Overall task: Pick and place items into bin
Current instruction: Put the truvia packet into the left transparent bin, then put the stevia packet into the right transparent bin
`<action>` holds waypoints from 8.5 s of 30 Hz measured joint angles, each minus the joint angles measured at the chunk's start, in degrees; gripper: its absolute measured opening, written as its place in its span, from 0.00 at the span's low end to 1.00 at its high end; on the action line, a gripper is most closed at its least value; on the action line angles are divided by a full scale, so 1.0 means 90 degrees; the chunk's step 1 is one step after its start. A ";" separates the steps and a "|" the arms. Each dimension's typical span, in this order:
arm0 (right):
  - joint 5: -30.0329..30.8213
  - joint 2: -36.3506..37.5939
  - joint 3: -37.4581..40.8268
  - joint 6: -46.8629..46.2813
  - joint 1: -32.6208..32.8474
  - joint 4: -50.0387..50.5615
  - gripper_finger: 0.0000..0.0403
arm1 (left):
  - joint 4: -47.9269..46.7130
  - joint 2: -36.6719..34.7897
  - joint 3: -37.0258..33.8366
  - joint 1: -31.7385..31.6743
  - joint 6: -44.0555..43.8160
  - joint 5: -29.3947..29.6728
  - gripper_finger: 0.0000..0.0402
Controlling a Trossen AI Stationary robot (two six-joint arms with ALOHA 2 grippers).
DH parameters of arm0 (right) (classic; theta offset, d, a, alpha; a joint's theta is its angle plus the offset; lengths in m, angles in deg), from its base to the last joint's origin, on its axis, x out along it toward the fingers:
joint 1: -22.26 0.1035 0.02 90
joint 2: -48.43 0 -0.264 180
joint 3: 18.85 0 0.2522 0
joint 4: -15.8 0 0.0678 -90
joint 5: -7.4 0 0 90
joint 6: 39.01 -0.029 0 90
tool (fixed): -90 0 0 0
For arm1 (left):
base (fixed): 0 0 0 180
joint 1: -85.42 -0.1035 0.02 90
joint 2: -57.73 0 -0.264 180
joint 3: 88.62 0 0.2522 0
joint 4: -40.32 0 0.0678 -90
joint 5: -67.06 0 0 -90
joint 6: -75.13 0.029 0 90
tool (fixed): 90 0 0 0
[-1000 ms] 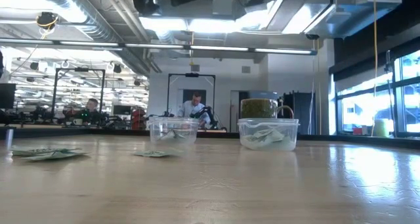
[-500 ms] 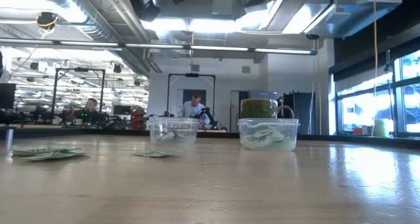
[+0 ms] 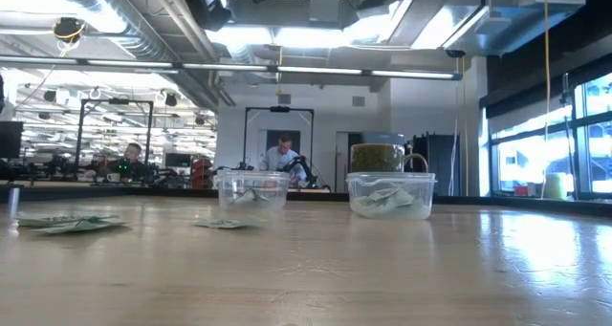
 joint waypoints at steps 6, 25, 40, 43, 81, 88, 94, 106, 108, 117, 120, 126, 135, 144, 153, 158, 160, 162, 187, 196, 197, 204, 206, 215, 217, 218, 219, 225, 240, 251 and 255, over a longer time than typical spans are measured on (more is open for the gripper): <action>0.0000 0.0000 0.0000 0.0000 0.0000 0.0002 0.18 | 0.0002 0.0001 0.0000 0.0002 -0.0059 0.0000 0.10; 0.0000 0.0000 -0.0002 0.0025 0.0002 0.0007 0.18 | 0.0004 0.0000 0.0000 0.0044 -0.0163 0.0368 0.01; 0.0002 0.0002 -0.0007 -0.0139 0.0002 0.0375 0.18 | -0.0476 0.0000 -0.0002 0.0063 -0.1785 0.0651 0.01; 0.0002 0.0002 -0.0007 -0.0101 0.0002 0.0609 0.18 | -0.0689 0.0001 -0.0002 0.0099 -0.2305 0.0644 0.01; 0.0002 -0.0027 -0.0002 -0.0146 -0.0193 0.0933 0.18 | -0.1744 0.1305 0.0602 0.0268 -0.6224 -0.0181 0.40; 0.0002 -0.0027 -0.0002 -0.0629 -0.0194 0.1304 0.18 | -0.2593 0.1985 0.1236 0.0274 -0.6487 -0.0409 0.40; 0.0003 -0.0027 0.0000 -0.0978 -0.0194 0.1495 0.18 | -0.3118 0.2617 0.1611 0.0242 -0.6443 -0.0166 0.40; 0.0002 -0.0028 0.0000 -0.1008 -0.0194 0.1576 0.18 | -0.3270 0.2890 0.1685 0.0294 -0.6201 0.0623 0.40; 0.0002 -0.0029 0.0000 -0.0997 -0.0194 0.1576 0.18 | -0.3322 0.2941 0.1673 0.0292 -0.6283 0.0466 0.40; 0.0000 -0.0029 0.0000 -0.0981 -0.0194 0.1600 0.18 | -0.3235 0.3318 0.1709 0.0289 -0.6341 0.0272 0.40; 0.0000 -0.0029 0.0000 -0.0981 -0.0194 0.1622 0.18 | -0.3228 0.3330 0.1710 0.0287 -0.6339 0.0277 0.38; 0.0000 -0.0029 0.0000 -0.0981 -0.0194 0.1637 0.18 | -0.3247 0.3344 0.1702 0.0284 -0.6335 0.0288 0.32; 0.0001 -0.0029 0.0000 -0.0981 -0.0193 0.1634 0.18 | -0.3267 0.3358 0.1690 0.0287 -0.6317 0.0284 0.23; 0.0001 -0.0029 0.0000 -0.0979 -0.0194 0.1639 0.18 | -0.3560 0.3021 0.1634 0.0287 -0.6203 0.0326 0.16; 0.0000 -0.0029 0.0000 -0.0964 -0.0194 0.1672 0.18 | -0.4508 0.2128 0.1645 0.0258 -0.6196 0.1318 0.15; 0.0000 -0.0029 0.0000 -0.0964 -0.0194 0.1674 0.18 | -0.5255 0.1509 0.1661 0.0101 -0.6223 0.2276 0.15; 0.0001 -0.0029 0.0000 -0.0974 -0.0192 0.1676 0.18 | -0.5450 0.1309 0.1661 -0.0016 -0.6260 0.2659 0.15; 0.0001 -0.0029 0.0000 -0.0975 -0.0194 0.1678 0.18 | -0.5675 0.1169 0.1661 -0.0174 -0.6268 0.2962 0.15; 0.0000 -0.0029 0.0000 -0.0989 -0.0192 0.2069 0.18 | -0.5993 0.1980 0.1651 -0.2429 -0.6322 0.1212 0.16; 0.0000 -0.0029 0.0000 -0.0990 -0.0194 0.2074 0.18 | -0.6154 0.1776 0.1664 -0.2404 -0.6319 0.0921 0.33; 0.0001 -0.0029 0.0000 -0.1009 -0.0193 0.2090 0.18 | -0.6268 0.1729 0.1680 -0.2404 -0.6321 0.0946 0.35; 0.0001 -0.0029 0.0000 -0.1127 -0.0192 0.2153 0.18 | -0.6646 0.1049 0.1761 -0.2198 -0.6546 0.0190 0.43; 0.0001 -0.0029 0.0000 -0.1126 -0.0192 0.2166 0.18 | -0.6657 0.0885 0.1763 -0.1998 -0.6670 -0.0177 0.43; 0.0002 -0.0029 0.0000 -0.0812 -0.0192 0.2150 0.18 | -0.6322 0.0861 0.1762 -0.0671 -0.6908 -0.0218 0.42; 0.0002 -0.0029 0.0000 -0.0738 -0.0192 0.2140 0.18 | -0.6129 0.1020 0.1756 -0.0384 -0.6837 -0.0088 0.41; 0.0002 -0.0029 0.0000 -0.0693 -0.0194 0.2121 0.18 | -0.5884 0.1119 0.1756 -0.0262 -0.6832 -0.0003 0.41; 0.0002 -0.0029 0.0000 -0.0672 -0.0194 0.2118 0.18 | -0.5690 0.1228 0.1756 -0.0144 -0.6822 0.0091 0.41; 0.0002 -0.0029 0.0000 -0.0642 -0.0194 0.2089 0.18 | -0.5010 0.1929 0.1756 0.0187 -0.6820 0.0305 0.41; 0.0002 -0.0029 0.0000 -0.0661 -0.0194 0.2096 0.18 | -0.5306 0.2973 0.1786 0.0245 -0.6863 0.0432 0.40; 0.0002 -0.0029 0.0000 -0.0649 -0.0194 0.2096 0.18 | -0.5336 0.3092 0.1775 0.0240 -0.6934 0.0431 0.28; 0.0002 -0.0029 0.0000 -0.0649 -0.0194 0.2096 0.18 | -0.5336 0.3096 0.1775 0.0240 -0.6931 0.0423 0.24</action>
